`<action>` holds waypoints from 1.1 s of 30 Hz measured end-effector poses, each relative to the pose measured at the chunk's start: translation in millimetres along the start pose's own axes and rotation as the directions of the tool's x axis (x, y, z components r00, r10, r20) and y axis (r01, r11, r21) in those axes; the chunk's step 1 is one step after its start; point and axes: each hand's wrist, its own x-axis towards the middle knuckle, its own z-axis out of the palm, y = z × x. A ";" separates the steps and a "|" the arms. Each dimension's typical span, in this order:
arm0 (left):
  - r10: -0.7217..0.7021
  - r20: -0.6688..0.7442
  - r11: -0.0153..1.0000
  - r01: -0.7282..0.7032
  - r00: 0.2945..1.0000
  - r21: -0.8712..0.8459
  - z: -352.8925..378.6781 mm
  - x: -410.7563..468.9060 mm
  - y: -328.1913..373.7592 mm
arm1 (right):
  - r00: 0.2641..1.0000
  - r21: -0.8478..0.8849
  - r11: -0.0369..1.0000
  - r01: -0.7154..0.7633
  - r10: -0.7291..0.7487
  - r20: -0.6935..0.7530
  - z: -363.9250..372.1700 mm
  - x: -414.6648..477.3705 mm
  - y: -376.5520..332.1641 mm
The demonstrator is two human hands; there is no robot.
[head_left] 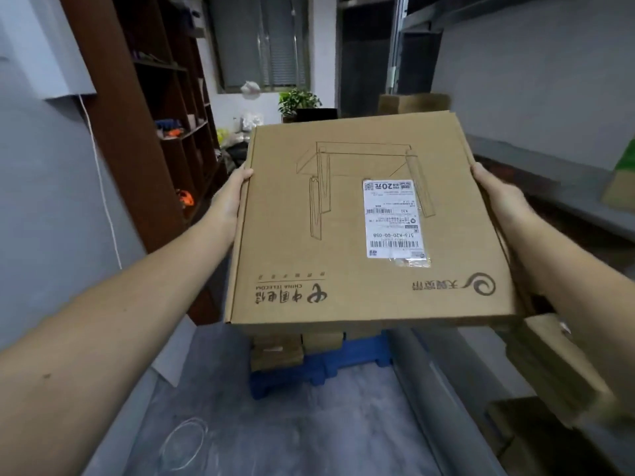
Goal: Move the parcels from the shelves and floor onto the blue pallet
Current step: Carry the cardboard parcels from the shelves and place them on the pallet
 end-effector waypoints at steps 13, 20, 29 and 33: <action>-0.069 0.037 0.990 0.064 0.997 0.127 -69.2 245.1 -1.8 | 0.994 -0.230 0.969 0.096 -0.081 0.072 220.1 235.0 -39.5; 0.030 0.046 0.981 -0.038 0.998 0.190 -49.7 369.2 27.2 | 0.980 -0.137 0.989 -0.050 0.074 0.182 269.4 343.9 -14.6; 0.097 0.012 0.967 -0.097 0.995 0.236 19.9 558.6 -28.9 | 0.970 -0.089 0.993 -0.075 0.093 0.223 297.2 541.0 64.0; 0.089 0.012 0.961 -0.089 0.996 0.262 47.3 645.6 -83.3 | 0.959 -0.092 0.992 -0.091 0.112 0.262 312.8 639.6 119.5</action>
